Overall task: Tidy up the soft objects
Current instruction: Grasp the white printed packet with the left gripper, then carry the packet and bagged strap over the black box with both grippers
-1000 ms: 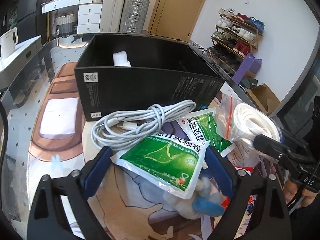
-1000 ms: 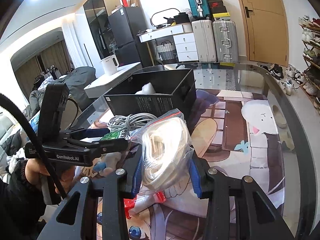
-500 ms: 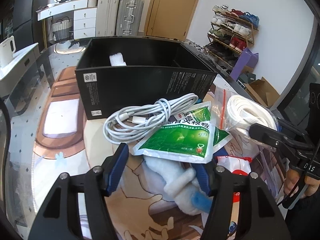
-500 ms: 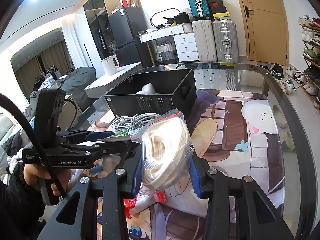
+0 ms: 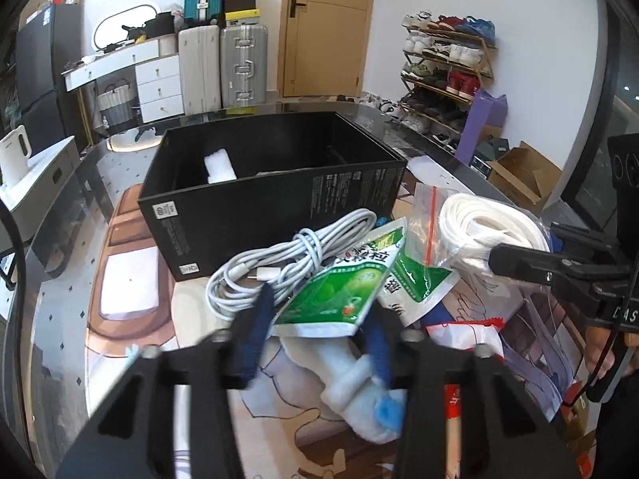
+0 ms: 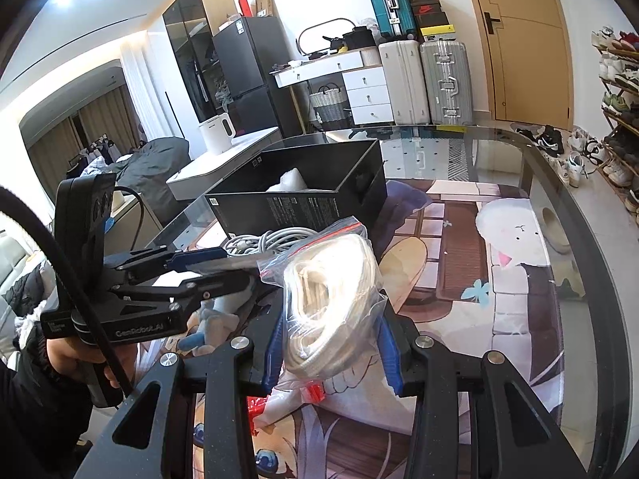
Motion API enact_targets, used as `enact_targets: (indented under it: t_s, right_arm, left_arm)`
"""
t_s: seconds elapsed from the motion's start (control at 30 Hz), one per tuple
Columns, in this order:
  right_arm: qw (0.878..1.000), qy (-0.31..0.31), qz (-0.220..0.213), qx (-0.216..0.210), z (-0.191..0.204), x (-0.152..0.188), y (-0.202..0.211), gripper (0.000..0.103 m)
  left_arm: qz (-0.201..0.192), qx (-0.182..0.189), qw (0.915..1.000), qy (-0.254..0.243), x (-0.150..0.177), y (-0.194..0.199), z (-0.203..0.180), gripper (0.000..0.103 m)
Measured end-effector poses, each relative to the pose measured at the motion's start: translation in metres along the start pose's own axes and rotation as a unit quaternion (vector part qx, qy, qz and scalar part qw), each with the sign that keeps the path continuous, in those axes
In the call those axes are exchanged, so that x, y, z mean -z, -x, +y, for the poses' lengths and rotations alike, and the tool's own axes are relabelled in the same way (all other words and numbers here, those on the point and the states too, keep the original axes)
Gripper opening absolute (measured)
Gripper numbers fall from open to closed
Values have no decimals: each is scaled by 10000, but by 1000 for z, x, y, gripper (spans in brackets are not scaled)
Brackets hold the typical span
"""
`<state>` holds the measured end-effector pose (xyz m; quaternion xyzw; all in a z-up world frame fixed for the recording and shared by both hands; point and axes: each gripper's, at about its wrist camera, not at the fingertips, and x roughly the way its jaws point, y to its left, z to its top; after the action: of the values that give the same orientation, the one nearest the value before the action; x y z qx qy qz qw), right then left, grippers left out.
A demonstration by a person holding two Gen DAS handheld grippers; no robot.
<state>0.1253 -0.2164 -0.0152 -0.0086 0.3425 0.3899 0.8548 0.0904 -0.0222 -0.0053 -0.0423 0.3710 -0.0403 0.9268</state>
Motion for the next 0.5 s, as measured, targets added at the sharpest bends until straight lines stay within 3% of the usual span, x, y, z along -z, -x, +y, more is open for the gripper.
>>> enact_targets:
  t_s: [0.27, 0.5]
  right_arm:
    - [10000, -3, -35, -22, 2, 1, 2, 40]
    - [9999, -8, -97, -57, 3, 0, 4, 40]
  left_arm:
    - [-195, 131, 9997, -86, -1, 8, -4, 5]
    - [-269, 272, 9991, -171, 1, 18, -4, 2]
